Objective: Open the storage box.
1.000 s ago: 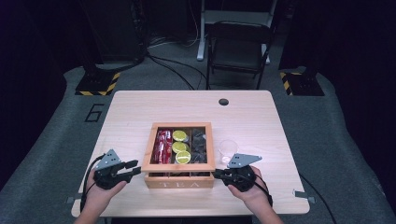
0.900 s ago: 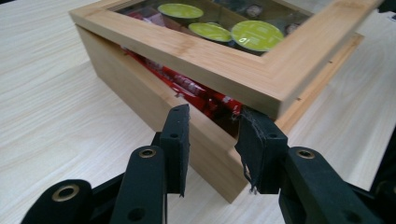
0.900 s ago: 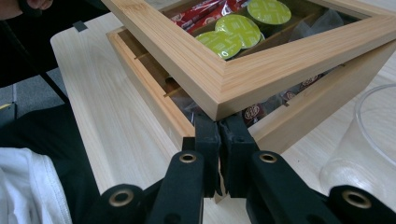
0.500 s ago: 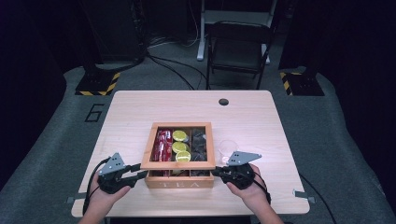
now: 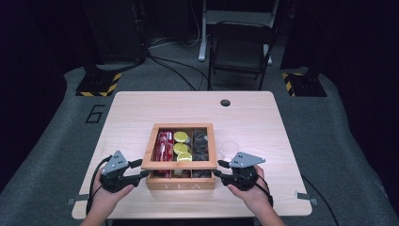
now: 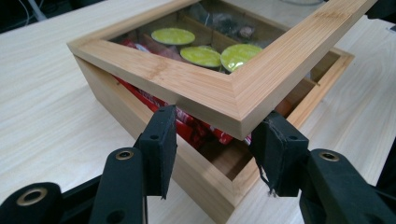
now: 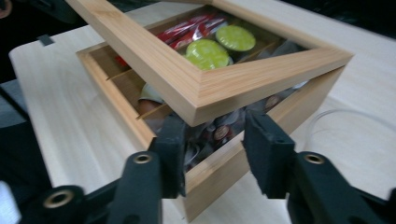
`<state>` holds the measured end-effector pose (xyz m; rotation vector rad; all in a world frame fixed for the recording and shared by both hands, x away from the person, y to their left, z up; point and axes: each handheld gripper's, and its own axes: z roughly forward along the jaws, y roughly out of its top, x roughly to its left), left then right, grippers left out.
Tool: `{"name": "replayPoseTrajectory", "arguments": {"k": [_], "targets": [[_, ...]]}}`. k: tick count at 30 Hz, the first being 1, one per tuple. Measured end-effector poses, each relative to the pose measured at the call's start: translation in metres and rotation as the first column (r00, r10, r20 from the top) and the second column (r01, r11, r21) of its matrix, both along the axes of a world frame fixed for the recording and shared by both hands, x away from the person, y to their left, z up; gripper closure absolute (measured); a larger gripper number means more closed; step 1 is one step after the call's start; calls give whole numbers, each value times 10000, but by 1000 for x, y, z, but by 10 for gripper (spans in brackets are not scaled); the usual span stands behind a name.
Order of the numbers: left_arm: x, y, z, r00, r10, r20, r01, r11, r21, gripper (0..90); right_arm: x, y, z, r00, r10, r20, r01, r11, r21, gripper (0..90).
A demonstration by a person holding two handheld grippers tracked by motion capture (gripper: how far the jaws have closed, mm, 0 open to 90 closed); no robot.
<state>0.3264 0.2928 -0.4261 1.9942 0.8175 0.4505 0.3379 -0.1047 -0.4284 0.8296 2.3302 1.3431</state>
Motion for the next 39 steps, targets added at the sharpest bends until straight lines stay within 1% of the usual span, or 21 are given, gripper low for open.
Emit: {"name": "replayPoseTrajectory", "arguments": {"k": [3, 4, 5, 8, 10, 11, 16, 19, 20, 23, 24, 27, 29, 30, 32, 33, 35, 36, 37, 38, 39], "targets": [[2, 0, 7, 9999, -40, 121, 40, 10000, -29, 495, 0, 2, 7, 9998, -112, 177, 111, 9999, 80, 535], [3, 0, 8, 9998, 2, 183, 0, 10000, -96, 494, 0, 3, 10, 9997, -42, 229, 41, 10000, 41, 535], [4, 0, 11, 9999, -58, 123, 58, 10000, -68, 493, 0, 5, 13, 9994, -57, 340, 55, 10000, 55, 530], [6, 1, 16, 9999, -39, 112, 40, 9999, -114, 493, -1, 11, 19, 9977, -185, 646, 203, 9994, -269, 504], [7, 0, 19, 10000, 48, 76, -47, 9999, -112, 494, 0, 11, 22, 9971, -170, 740, 190, 9994, -272, 504], [7, -1, 21, 9999, 87, 77, -86, 9999, -131, 494, 1, 11, 23, 9971, -272, 715, 285, 9994, -170, 504], [12, -1, 27, 9997, 183, 150, -180, 9996, -214, 494, 5, 11, 29, 9978, -384, 535, 372, 9991, 219, 504], [17, 0, 36, 9998, 127, 166, -125, 9998, -170, 494, 10, 9, 34, 9979, -380, 527, 361, 9987, 361, 518], [19, -1, 38, 9994, 180, 301, -173, 9996, -217, 494, 11, 9, 37, 9980, -423, 478, 402, 9983, 433, 524], [25, -2, 48, 9992, 184, 352, -178, 9997, -183, 494, 18, 9, 46, 9981, -453, 420, 427, 9972, 608, 527], [27, -2, 51, 9993, 188, 338, -181, 9996, -209, 495, 20, 9, 49, 9981, -454, 425, 425, 9969, 657, 527], [35, -1, 58, 9992, 293, 284, -278, 9984, -494, 500, 26, 9, 57, 9976, -587, 360, 557, 9953, 798, 532], [40, -1, 64, 9991, 332, 255, -319, 9983, -489, 507, 31, 10, 63, 9973, -613, 392, 581, 9953, 774, 532], [42, -1, 66, 9990, 371, 235, -360, 9984, -441, 509, 33, 11, 66, 9969, -670, 405, 638, 9951, 760, 532], [45, -4, 71, 9980, 486, 403, -475, 9984, -295, 518, 37, 12, 71, 9964, -708, 467, 676, 9954, 673, 532], [46, -4, 74, 9980, 516, 355, -509, 9985, -209, 518, 38, 13, 73, 9960, -734, 512, 700, 9954, 652, 531], [49, -5, 76, 9974, 622, 372, -610, 9976, -319, 518, 42, 14, 76, 9954, -723, 622, 688, 9959, 579, 531], [50, -5, 77, 9972, 662, 341, -648, 9971, -409, 518, 43, 15, 77, 9947, -848, 587, 811, 9947, 629, 530], [51, -5, 78, 9973, 679, 289, -664, 9966, -488, 516, 45, 15, 78, 9946, -795, 664, 757, 9954, 580, 528], [52, -4, 78, 9976, 650, 225, -636, 9963, -571, 515, 45, 16, 79, 9941, -885, 621, 850, 9948, 558, 528], [52, -4, 78, 9974, 682, 250, -666, 9960, -593, 514, 47, 16, 79, 9939, -842, 706, 801, 9950, 597, 527]]}}
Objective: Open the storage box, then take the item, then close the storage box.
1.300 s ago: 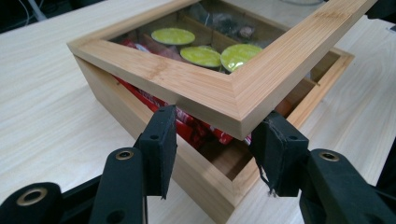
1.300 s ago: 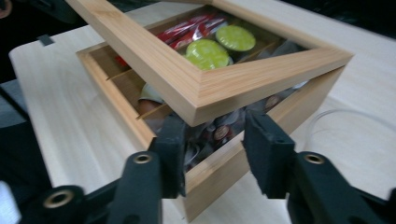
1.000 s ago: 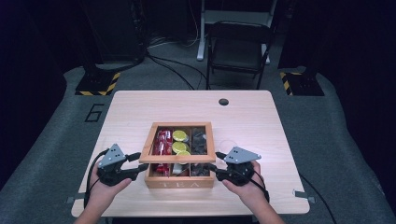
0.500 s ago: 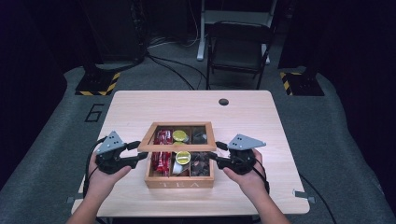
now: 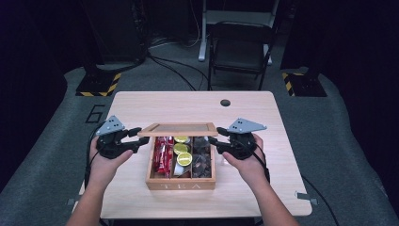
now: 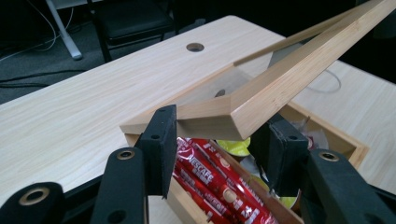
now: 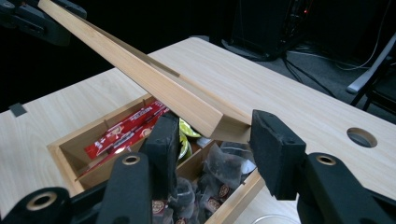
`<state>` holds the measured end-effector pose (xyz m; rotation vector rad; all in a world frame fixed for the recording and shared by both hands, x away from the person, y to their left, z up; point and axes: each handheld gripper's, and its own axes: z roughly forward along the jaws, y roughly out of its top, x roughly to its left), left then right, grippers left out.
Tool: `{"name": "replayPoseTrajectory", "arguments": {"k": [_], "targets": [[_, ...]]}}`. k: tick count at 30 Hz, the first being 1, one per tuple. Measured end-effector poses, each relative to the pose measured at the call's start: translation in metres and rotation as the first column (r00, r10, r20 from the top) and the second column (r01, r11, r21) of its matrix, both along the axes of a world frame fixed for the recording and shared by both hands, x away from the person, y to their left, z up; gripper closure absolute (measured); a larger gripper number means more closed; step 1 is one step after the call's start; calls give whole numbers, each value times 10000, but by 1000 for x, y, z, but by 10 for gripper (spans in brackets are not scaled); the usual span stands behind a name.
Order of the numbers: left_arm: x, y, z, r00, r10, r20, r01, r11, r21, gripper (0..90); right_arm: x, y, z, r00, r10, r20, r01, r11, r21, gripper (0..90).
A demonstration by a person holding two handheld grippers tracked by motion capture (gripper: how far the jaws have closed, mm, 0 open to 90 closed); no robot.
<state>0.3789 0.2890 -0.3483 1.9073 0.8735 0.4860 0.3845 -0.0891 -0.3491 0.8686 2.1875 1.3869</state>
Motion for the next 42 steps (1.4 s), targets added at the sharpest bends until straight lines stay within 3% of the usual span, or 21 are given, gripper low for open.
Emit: {"name": "replayPoseTrajectory", "arguments": {"k": [10, 14, 22, 27, 42], "targets": [[1, 2, -5, 9998, -186, 97, 189, 9995, -253, 501, -4, -4, -10, 9994, -347, -44, 349, 9976, 602, 532], [4, 2, -9, 9998, -173, 63, 174, 9996, -211, 490, -8, -9, -22, 9984, -511, -233, 517, 9983, 257, 531], [9, 1, -8, 9997, -99, 212, 106, 9995, -313, 491, -18, -18, -42, 9971, -477, -587, 495, 9983, 293, 524], [11, 1, -7, 9995, -34, 305, 45, 9994, -351, 499, -21, -11, -55, 9959, -335, -841, 342, 9994, 61, 505], [9, 0, -8, 9991, 48, 413, -34, 9995, -321, 499, -22, 19, -84, 9945, 396, -969, -469, 9962, -739, 521]]}}
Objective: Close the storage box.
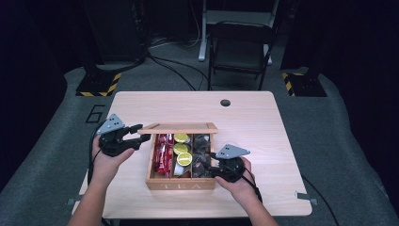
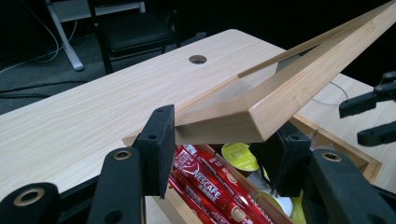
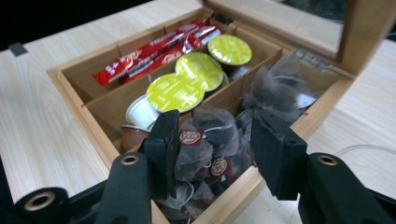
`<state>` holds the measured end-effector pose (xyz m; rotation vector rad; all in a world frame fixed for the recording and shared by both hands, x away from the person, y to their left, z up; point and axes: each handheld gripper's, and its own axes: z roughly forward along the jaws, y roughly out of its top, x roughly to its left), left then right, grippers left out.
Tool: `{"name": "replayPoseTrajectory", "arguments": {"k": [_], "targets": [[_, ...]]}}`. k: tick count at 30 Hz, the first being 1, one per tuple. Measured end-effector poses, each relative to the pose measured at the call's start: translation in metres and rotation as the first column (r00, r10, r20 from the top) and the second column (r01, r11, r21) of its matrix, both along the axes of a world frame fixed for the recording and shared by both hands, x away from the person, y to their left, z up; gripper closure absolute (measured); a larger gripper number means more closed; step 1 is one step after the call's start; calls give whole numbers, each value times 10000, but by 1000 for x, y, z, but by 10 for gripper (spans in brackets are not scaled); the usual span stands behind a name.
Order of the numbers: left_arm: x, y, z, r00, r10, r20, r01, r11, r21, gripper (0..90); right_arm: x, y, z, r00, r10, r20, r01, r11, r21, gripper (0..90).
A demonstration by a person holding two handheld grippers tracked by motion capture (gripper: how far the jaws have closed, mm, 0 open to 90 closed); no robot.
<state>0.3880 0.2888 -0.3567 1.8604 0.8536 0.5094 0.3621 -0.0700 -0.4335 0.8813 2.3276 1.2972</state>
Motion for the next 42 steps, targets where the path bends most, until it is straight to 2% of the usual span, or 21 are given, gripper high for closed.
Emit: {"name": "replayPoseTrajectory", "arguments": {"k": [3, 6, 11, 21, 24, 32, 36, 37, 42], "targets": [[0, 0, 0, 10000, 27, -1, -27, 10000, 6, 499, 1, 3, -5, 9997, -15, -229, 17, 10000, 74, 521], [0, -1, 0, 10000, 74, 27, -73, 10000, -46, 500, 3, 4, -9, 9998, 87, -183, -86, 10000, 45, 520], [-2, -1, -1, 10000, 70, 13, -70, 10000, -12, 499, 7, 6, -15, 9990, 118, -437, -111, 9998, 165, 520], [-3, -1, -2, 9999, 111, -11, -111, 9999, 55, 499, 11, 20, -29, 9920, 666, -1068, -687, 9975, -157, 498], [-4, -2, -3, 9999, 137, 25, -137, 9999, 44, 499, 12, 22, -32, 9920, 802, -979, -852, 9952, -477, 498], [-4, -2, -3, 9999, 101, 24, -101, 9999, 126, 499, 12, 28, -38, 9901, 825, -1137, -911, 9931, -734, 522], [-4, -2, -3, 9999, 105, 41, -106, 9998, 145, 499, 14, 30, -41, 9902, 913, -1053, -1010, 9907, -910, 562], [-4, -2, -3, 9999, 103, 42, -104, 9998, 151, 499, 13, 30, -41, 9881, 976, -1193, -1095, 9892, -973, 583], [-5, -2, -3, 10000, 74, -5, -74, 9998, 187, 499, 15, 31, -40, 9885, 973, -1154, -1093, 9887, -1028, 715]]}}
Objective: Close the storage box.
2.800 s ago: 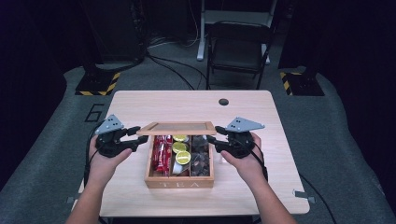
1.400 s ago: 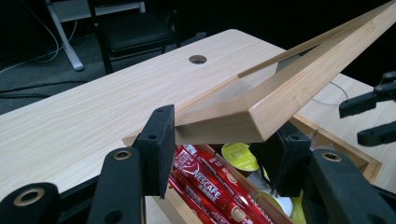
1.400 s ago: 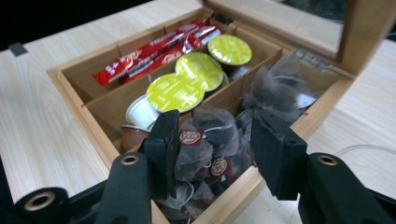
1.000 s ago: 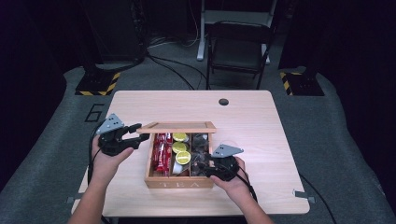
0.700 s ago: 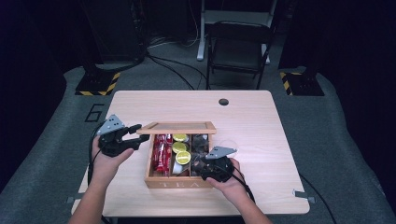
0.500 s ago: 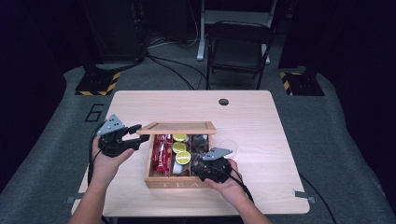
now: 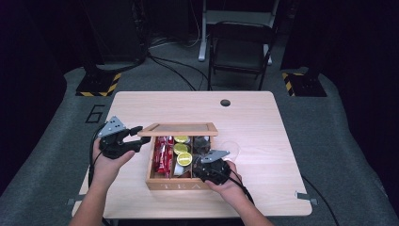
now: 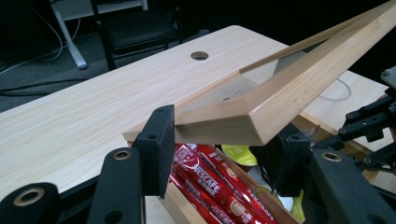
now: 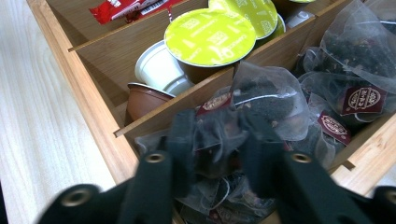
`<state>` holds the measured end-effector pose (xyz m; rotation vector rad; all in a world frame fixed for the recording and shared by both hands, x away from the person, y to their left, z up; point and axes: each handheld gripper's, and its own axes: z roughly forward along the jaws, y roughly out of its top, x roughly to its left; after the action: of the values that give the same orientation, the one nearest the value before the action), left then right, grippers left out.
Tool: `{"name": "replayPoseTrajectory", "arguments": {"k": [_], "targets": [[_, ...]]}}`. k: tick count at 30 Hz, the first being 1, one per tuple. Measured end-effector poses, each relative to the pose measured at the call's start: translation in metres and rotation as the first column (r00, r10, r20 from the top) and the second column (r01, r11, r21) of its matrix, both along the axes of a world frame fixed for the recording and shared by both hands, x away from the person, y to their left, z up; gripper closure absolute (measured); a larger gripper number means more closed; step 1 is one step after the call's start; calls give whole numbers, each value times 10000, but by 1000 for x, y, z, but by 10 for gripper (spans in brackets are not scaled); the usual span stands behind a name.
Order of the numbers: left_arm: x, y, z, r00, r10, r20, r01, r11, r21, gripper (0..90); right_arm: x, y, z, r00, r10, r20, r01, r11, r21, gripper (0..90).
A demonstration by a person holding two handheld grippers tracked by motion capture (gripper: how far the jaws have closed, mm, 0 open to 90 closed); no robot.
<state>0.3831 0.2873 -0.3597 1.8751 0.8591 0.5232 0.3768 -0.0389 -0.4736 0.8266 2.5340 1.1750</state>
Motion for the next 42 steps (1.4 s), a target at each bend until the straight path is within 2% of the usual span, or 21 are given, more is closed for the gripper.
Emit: {"name": "replayPoseTrajectory", "arguments": {"k": [2, 7, 13, 14, 23, 28, 37, 42], "targets": [[0, 0, 0, 10000, -5, -11, 5, 10000, -2, 499, 0, -1, 2, 9999, 144, 10, -144, 9999, -19, 762], [-1, 0, -1, 10000, 21, 6, -21, 10000, -21, 499, -2, -1, 7, 9996, 257, 110, -258, 9996, 62, 788], [-1, 0, -1, 10000, 8, 39, -8, 10000, -5, 499, -4, -7, 16, 9990, 93, 441, -120, 9979, 630, 791], [-1, 0, -1, 10000, 7, 40, -7, 10000, 3, 499, -5, -8, 18, 9993, 51, 375, -81, 9969, 780, 791], [-1, -1, -1, 10000, 27, 53, -27, 10000, -16, 499, -7, -19, 32, 9966, -95, 821, 1, 9935, 1142, 792], [-1, -1, -1, 10000, 26, 53, -26, 10000, -10, 499, -8, -30, 41, 9930, -470, 1084, 326, 9909, 1309, 792], [-1, -1, -1, 10000, 25, 55, -25, 10000, -3, 499, -3, -53, 51, 9862, -1187, 1155, 981, 9806, 1697, 792], [-1, -1, -1, 10000, 5, 32, -5, 10000, 19, 500, 1, -66, 52, 9802, -1561, 1223, 1340, 9760, 1714, 792]]}}
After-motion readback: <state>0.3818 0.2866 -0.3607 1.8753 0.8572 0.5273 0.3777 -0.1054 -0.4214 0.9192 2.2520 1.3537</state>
